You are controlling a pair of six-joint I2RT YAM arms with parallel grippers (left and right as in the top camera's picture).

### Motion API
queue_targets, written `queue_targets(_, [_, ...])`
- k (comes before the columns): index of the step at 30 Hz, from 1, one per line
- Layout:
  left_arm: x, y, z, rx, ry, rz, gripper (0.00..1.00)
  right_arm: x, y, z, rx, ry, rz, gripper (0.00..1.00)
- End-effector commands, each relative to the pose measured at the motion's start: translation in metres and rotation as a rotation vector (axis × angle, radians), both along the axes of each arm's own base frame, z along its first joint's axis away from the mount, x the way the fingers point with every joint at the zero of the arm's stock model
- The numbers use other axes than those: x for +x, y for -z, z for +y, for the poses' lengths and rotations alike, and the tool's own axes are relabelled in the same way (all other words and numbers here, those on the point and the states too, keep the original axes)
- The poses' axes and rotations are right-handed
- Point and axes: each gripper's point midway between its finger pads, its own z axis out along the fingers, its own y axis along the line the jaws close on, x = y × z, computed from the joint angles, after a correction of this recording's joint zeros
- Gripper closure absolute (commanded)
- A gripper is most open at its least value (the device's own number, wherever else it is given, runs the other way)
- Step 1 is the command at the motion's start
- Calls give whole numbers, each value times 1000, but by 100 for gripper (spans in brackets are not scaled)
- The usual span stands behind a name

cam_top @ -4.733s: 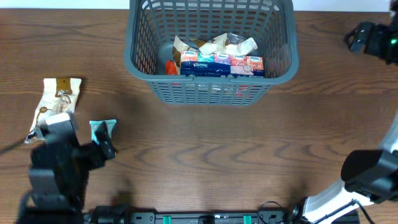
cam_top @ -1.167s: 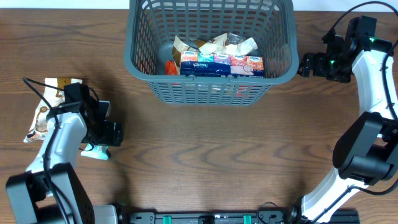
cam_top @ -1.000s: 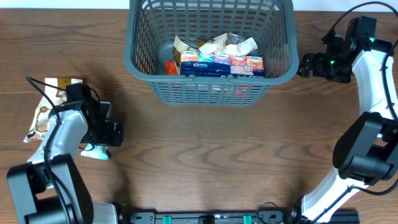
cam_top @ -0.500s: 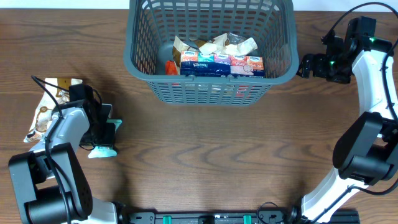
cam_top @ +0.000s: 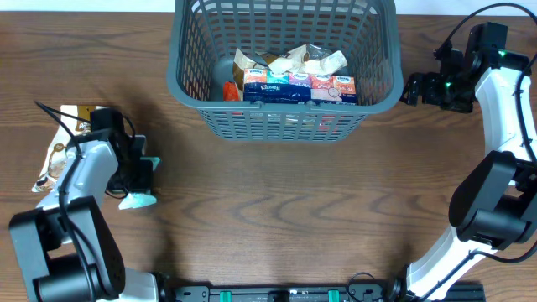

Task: Pack container
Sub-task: 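Close the left gripper on the teal wipes packet and lift, then carry the teal packet into the basket and open the left gripper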

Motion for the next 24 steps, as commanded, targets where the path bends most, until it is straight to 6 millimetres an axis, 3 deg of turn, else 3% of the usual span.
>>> queue_targets(1, [24, -41, 6, 20, -95, -126, 94, -2, 4, 4, -2, -17, 11, 1])
queue_targets(6, [42, -102, 10, 35, -160, -275, 94, -2, 4, 4, -2, -17, 12, 1])
queue_targets(12, [69, -206, 2, 53, -154, -558, 94, -2, 4, 4, -2, -17, 12, 1])
queue_targets(15, [82, -261, -18, 48, -90, -705, 94, -2, 4, 4, -2, -17, 11, 1])
queue_targets(19, [95, -327, -59, 36, 76, -869, 94, -2, 4, 4, -2, -17, 13, 1])
queue_targets(24, [101, -377, -119, 46, 365, -1026, 94, -5, 4, 5, 1, -17, 22, 1])
